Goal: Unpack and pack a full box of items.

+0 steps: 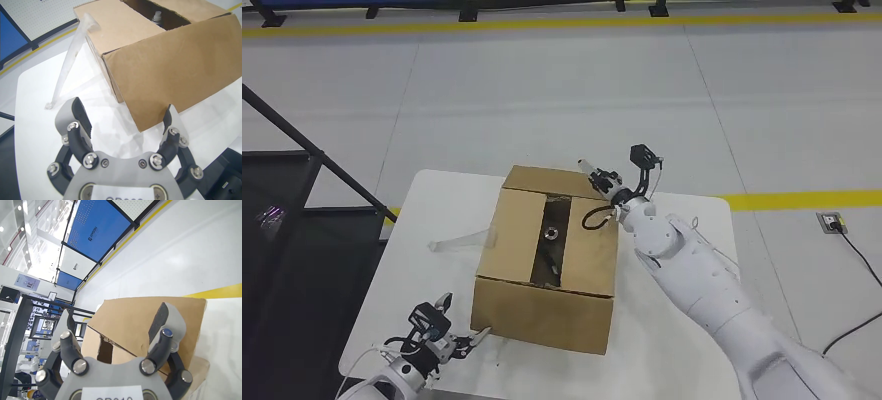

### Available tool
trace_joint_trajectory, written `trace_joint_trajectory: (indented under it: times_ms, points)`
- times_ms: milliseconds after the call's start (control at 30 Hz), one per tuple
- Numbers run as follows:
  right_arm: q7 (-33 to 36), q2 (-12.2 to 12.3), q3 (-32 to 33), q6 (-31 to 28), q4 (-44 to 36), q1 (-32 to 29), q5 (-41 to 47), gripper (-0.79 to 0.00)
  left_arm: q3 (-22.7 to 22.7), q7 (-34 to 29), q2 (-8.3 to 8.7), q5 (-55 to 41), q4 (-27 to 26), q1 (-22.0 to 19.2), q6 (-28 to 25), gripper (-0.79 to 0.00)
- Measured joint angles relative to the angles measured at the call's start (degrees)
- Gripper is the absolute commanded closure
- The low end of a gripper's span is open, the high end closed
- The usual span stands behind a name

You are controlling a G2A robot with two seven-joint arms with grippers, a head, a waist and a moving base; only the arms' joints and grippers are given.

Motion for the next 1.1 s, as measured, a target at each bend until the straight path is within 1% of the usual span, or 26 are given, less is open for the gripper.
trace_joint_trajectory:
  times_ms: [133,267,333,400,567,633,700,733,767,867,1000,1100]
  points:
    - [0.83,-1.21,0.61,-3.1,3.44,0.74,1.46,-0.785,-0.6,0.55,0.1,0.03,-1.03,0.57,0.39,-0.785]
    - [3.12,-1.4,2.57,-10.81,4.12,0.29,4.06,-0.785,-2.57,2.81,0.12,-2.46,-2.57,2.01,1.92,-0.785]
    - [5.42,-1.07,3.79,-15.25,3.44,-0.3,4.98,-0.785,-4.12,3.85,0.11,-4.44,-3.17,2.84,3.04,-0.785]
    - [8.46,-0.57,4.85,-18.82,1.93,-1.12,5.32,-0.785,-5.26,4.4,-0.01,-5.77,-3.58,3.31,5.69,-0.785]
    - [16.87,0.91,6.3,-23.47,-4.78,-4.19,3.47,-0.785,-5.33,3.8,-0.41,-7.49,-2.96,2.22,11.46,-0.785]
    - [21.85,1.71,7.06,-24.7,-8.83,-6.0,3.54,-0.785,-4.91,3.48,-0.57,-7.48,-2.06,1.03,13.69,-0.785]
    - [27.41,2.51,7.64,-23.31,-12.33,-7.16,2.61,-0.785,-4.19,3.46,-0.81,-8.72,-0.46,-0.68,15.47,-0.785]
    - [28.94,2.62,7.72,-22.78,-12.95,-7.26,2.42,-0.785,-3.84,3.36,-0.92,-9.78,0.48,-1.63,15.84,-0.785]
    - [29.47,2.63,7.73,-22.71,-12.93,-7.26,2.39,-0.785,-3.51,3.17,-0.99,-10.51,1.5,-2.69,16.15,-0.785]
    - [28.08,2.6,7.7,-22.93,-12.5,-7.19,2.45,-0.785,-1.9,2.79,-1.17,-10.35,5.1,-6.44,16.49,-0.785]
    - [28.05,2.59,7.7,-22.94,-12.51,-7.19,2.45,-0.785,0.74,4.02,-1.47,-10.71,10.31,-11.24,14.81,-0.785]
    - [28.06,2.59,7.7,-22.93,-12.52,-7.19,2.45,-0.785,2.47,5.18,-1.66,-10.22,13.19,-13.84,13.83,-0.785]
